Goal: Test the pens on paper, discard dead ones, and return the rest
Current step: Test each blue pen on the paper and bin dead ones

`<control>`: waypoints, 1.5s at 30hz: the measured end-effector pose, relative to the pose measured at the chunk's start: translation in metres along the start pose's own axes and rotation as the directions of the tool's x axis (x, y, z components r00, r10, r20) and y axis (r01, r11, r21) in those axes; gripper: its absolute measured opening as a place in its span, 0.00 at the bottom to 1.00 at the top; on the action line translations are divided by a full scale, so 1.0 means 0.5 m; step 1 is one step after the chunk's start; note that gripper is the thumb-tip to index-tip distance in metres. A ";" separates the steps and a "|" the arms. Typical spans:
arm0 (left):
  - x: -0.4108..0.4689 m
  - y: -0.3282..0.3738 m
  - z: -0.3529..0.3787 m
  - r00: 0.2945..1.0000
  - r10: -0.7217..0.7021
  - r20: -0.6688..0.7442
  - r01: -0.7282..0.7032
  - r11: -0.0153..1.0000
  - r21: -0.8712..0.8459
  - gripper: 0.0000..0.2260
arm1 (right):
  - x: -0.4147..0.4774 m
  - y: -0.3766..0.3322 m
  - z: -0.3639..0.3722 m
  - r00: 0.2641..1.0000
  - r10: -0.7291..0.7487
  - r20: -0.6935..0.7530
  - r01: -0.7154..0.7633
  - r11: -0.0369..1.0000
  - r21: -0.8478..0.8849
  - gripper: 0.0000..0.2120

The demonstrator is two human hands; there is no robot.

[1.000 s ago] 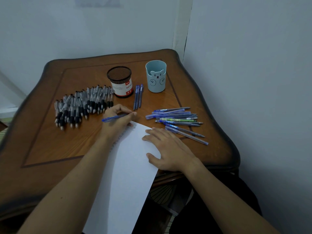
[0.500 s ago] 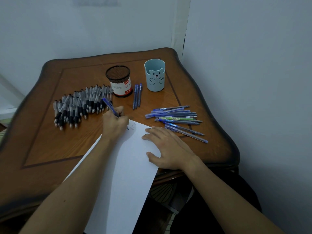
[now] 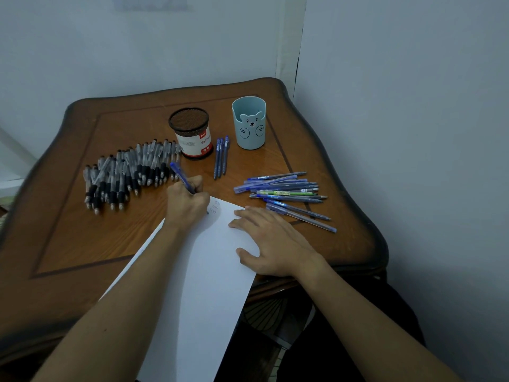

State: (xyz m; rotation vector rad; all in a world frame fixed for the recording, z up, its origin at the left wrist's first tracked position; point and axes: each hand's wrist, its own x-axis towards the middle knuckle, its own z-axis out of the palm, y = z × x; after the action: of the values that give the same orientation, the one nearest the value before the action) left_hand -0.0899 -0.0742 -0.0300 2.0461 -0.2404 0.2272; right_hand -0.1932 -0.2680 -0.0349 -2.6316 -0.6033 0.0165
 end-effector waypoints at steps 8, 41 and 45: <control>-0.006 0.009 0.004 1.000 0.025 -0.001 -0.025 1.000 0.003 0.19 | 0.000 0.000 -0.002 1.000 0.001 0.005 -0.001 1.000 -0.004 0.27; 0.008 -0.009 0.003 0.988 -0.149 0.040 0.153 0.976 -0.155 0.08 | 0.000 0.002 0.002 1.000 -0.007 -0.006 0.007 1.000 -0.013 0.27; 0.015 -0.011 -0.001 0.990 -0.132 0.055 0.137 0.983 -0.119 0.03 | 0.001 0.005 0.005 1.000 -0.001 0.003 0.001 1.000 -0.001 0.27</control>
State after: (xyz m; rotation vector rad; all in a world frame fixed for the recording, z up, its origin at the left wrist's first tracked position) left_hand -0.0812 -0.0717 -0.0325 1.9387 -0.1407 0.0786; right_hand -0.1921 -0.2686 -0.0383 -2.6330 -0.6065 0.0199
